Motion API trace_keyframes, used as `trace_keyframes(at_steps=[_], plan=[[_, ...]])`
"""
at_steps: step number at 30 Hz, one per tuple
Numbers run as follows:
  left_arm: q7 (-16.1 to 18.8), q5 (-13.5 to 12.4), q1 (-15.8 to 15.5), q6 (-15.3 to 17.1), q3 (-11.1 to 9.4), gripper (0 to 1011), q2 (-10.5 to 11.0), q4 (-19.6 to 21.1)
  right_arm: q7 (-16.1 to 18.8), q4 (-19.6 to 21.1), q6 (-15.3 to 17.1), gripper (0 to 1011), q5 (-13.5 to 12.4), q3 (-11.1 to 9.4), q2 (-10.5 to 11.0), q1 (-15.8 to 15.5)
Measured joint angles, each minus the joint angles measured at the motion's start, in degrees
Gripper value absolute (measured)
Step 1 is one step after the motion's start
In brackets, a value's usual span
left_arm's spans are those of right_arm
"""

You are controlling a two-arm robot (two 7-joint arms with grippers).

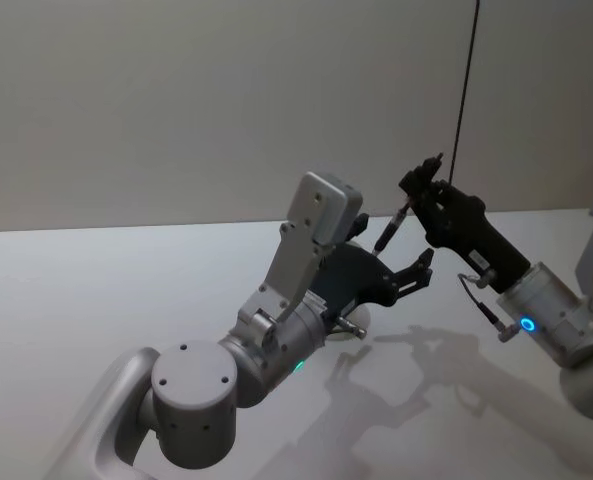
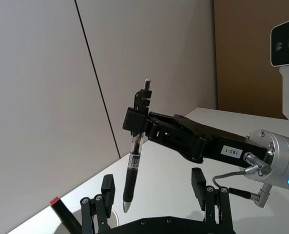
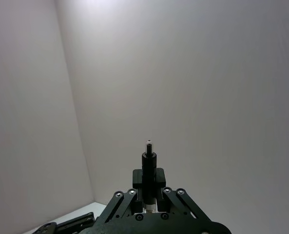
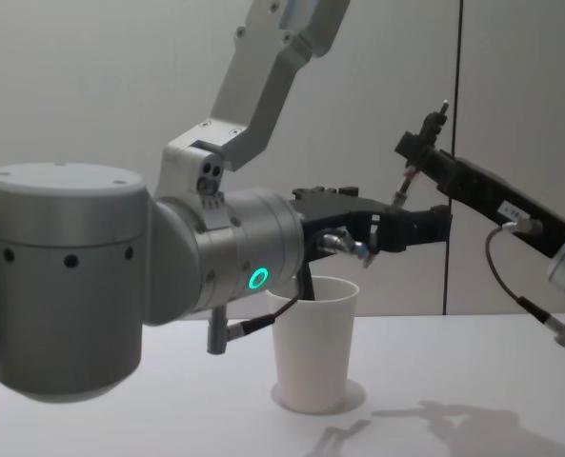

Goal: Place the pen into the pen holder.

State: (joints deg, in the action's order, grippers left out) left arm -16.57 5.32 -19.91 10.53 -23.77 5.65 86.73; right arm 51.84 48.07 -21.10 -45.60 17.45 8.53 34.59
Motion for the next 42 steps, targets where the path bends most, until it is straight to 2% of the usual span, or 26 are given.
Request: trace_keyframes(at_steps=[3,13,29,42], plan=[[0.0,0.0,0.0,0.0,0.0,1000,0.0,0.0,0.7,-1.4,0.2,137,-1.4,-0.2,-0.3,0.7],[0.0,0.0,0.0,0.0,0.0,1000,0.0,0.0,1.8,-4.6,0.5,137,-3.8,-0.6,-1.2,2.7],[0.0,0.0,0.0,0.0,0.0,1000,0.0,0.0,4.7,-9.9,-1.1,137,-5.5,-0.4,-2.6,5.4],[0.0,0.0,0.0,0.0,0.0,1000,0.0,0.0,8.2,-17.4,-3.9,137,-6.6,-0.2,-4.4,8.9]])
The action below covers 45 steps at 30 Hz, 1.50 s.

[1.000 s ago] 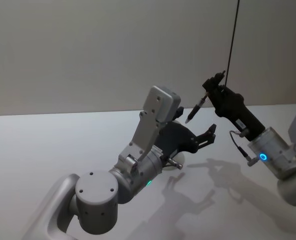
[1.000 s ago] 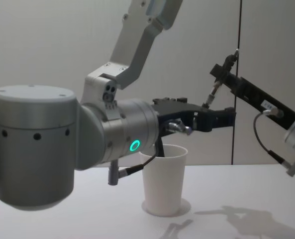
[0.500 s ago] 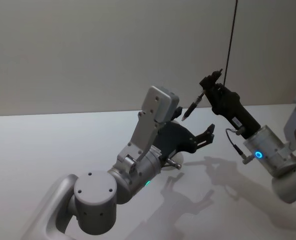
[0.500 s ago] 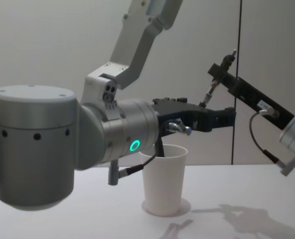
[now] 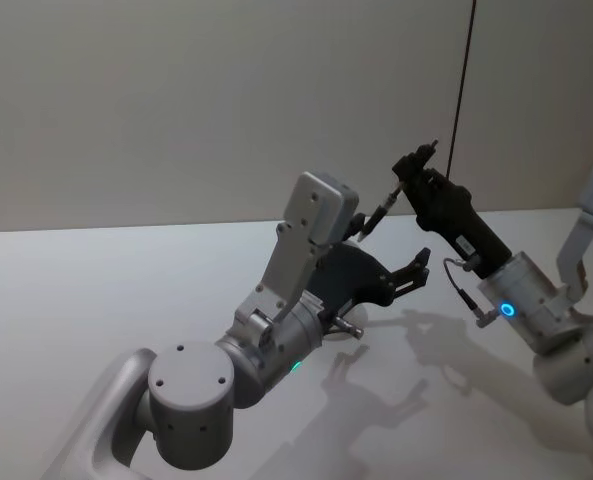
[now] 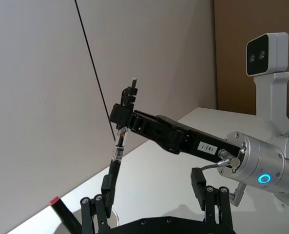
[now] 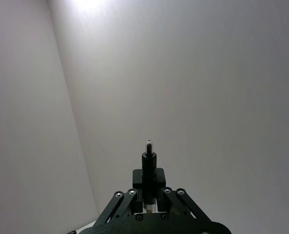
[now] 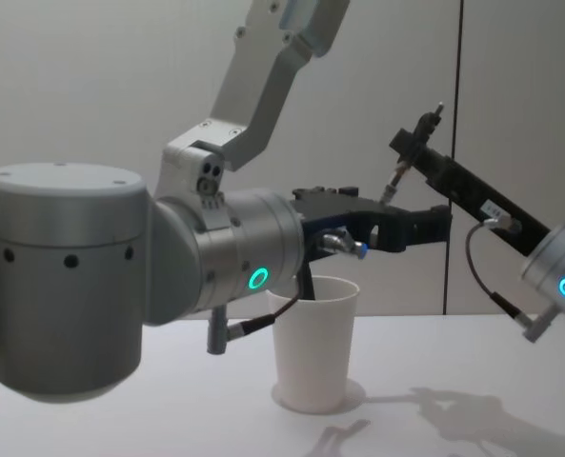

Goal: Place the pen into the pen holder.

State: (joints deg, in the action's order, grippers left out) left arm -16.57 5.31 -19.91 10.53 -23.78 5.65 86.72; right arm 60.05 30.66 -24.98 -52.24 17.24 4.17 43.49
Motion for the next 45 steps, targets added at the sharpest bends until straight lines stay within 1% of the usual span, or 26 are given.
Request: trace_keyframes(at_steps=[3,6,10,15,19,20,21,26,35,43,45], plan=[[0.0,0.0,0.0,0.0,0.0,1000,0.0,0.0,0.7,-2.0,-0.6,137,-0.2,0.0,-0.5,1.0],[0.0,0.0,0.0,0.0,0.0,1000,0.0,0.0,1.7,-4.8,-1.5,137,-0.3,0.0,-1.0,2.3],[0.0,0.0,0.0,0.0,0.0,1000,0.0,0.0,2.3,-7.0,-2.1,137,-0.4,0.0,-1.5,3.4],[0.0,0.0,0.0,0.0,0.0,1000,0.0,0.0,3.5,-10.8,-3.1,137,-0.3,0.0,-2.3,5.3],[0.0,0.0,0.0,0.0,0.0,1000,0.0,0.0,4.4,-13.8,-3.8,137,-0.1,0.0,-3.0,6.9],[0.0,0.0,0.0,0.0,0.0,1000,0.0,0.0,4.4,-13.8,-3.8,137,-0.1,0.0,-3.0,6.9],[0.0,0.0,0.0,0.0,0.0,1000,0.0,0.0,4.6,-14.9,-3.9,137,0.0,0.0,-3.3,7.4],[0.0,0.0,0.0,0.0,0.0,1000,0.0,0.0,5.4,-17.7,-4.5,137,0.6,0.3,-4.1,9.0],[0.0,0.0,0.0,0.0,0.0,1000,0.0,0.0,6.1,-21.3,-5.3,137,1.7,0.5,-5.2,11.1],[0.0,0.0,0.0,0.0,0.0,1000,0.0,0.0,6.3,-23.2,-5.9,138,2.7,0.3,-5.7,12.4],[0.0,0.0,0.0,0.0,0.0,1000,0.0,0.0,6.3,-23.5,-6.0,177,2.9,0.2,-5.8,12.6]])
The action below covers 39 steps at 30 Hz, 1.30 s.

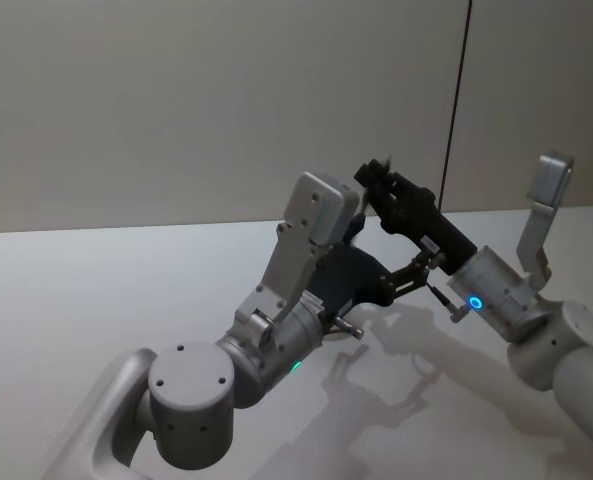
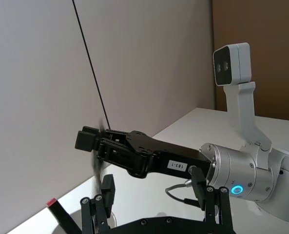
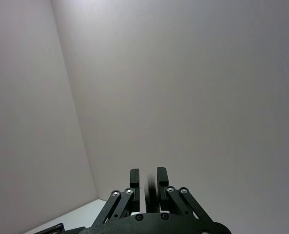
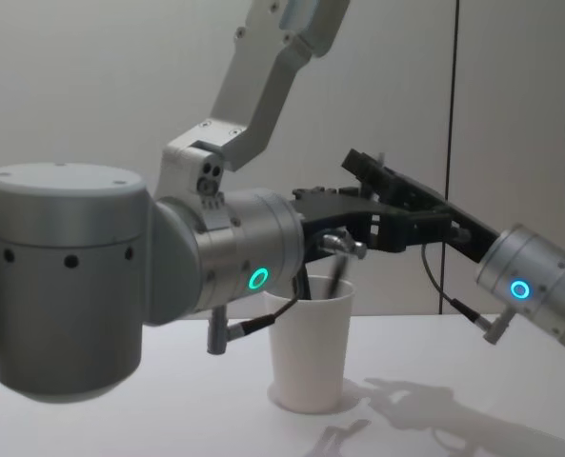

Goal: Place the pen into the pen holder.

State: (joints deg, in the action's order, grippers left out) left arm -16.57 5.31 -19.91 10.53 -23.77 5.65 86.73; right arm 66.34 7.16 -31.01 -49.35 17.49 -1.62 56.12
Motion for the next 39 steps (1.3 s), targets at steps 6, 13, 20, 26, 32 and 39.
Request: trace_keyframes(at_steps=[6,13,20,26,32,39], plan=[[0.0,0.0,0.0,0.0,0.0,1000,0.0,0.0,0.2,-1.0,-0.3,357,0.6,-0.5,-0.2,0.6],[0.0,0.0,0.0,0.0,0.0,1000,0.0,0.0,0.4,-1.6,-0.5,597,1.2,-1.1,-0.2,1.0],[0.0,0.0,0.0,0.0,0.0,999,0.0,0.0,0.6,-2.0,-0.7,778,1.7,-1.8,-0.2,1.2],[0.0,0.0,0.0,0.0,0.0,1000,0.0,0.0,0.9,-2.2,-0.8,952,2.1,-2.5,-0.2,1.3],[0.0,0.0,0.0,0.0,0.0,1000,0.0,0.0,1.2,-2.3,-1.1,1001,2.4,-3.3,-0.1,1.3],[0.0,0.0,0.0,0.0,0.0,1000,0.0,0.0,1.7,-2.1,-1.3,1001,2.6,-4.5,0.2,1.1]])
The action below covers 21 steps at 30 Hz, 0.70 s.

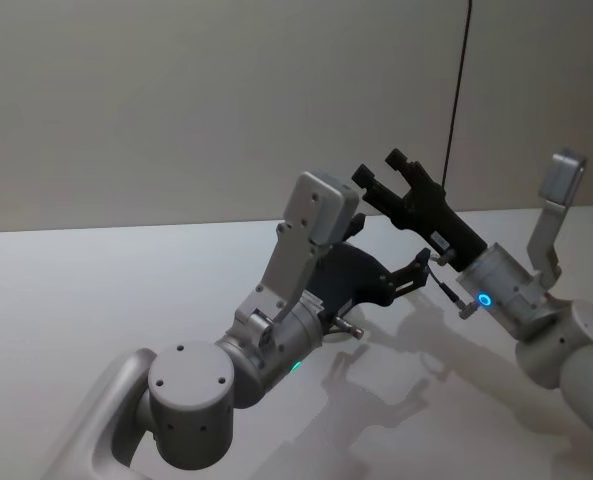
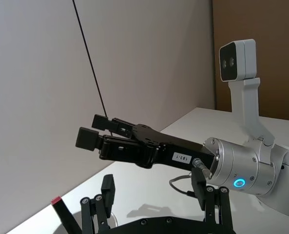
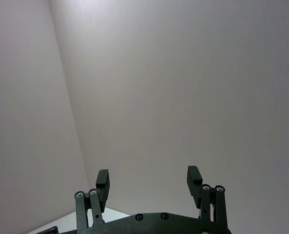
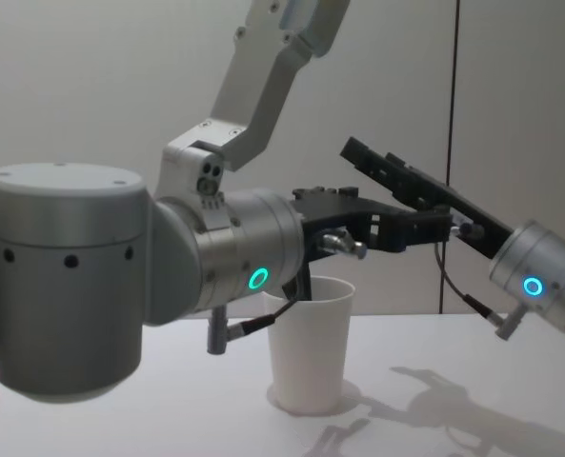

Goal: Place the pen into the pen holder.

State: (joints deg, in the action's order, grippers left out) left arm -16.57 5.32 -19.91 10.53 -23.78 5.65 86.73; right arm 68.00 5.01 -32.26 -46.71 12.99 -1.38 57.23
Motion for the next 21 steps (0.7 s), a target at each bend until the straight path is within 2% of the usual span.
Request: trace_keyframes(at_steps=[9,21], plan=[[0.0,0.0,0.0,0.0,0.0,1000,0.0,0.0,0.2,0.8,-0.2,1001,0.5,-1.0,0.5,-0.4],[0.0,0.0,0.0,0.0,0.0,1000,0.0,0.0,-0.8,3.7,0.2,1001,1.8,-1.9,1.3,-2.1]])
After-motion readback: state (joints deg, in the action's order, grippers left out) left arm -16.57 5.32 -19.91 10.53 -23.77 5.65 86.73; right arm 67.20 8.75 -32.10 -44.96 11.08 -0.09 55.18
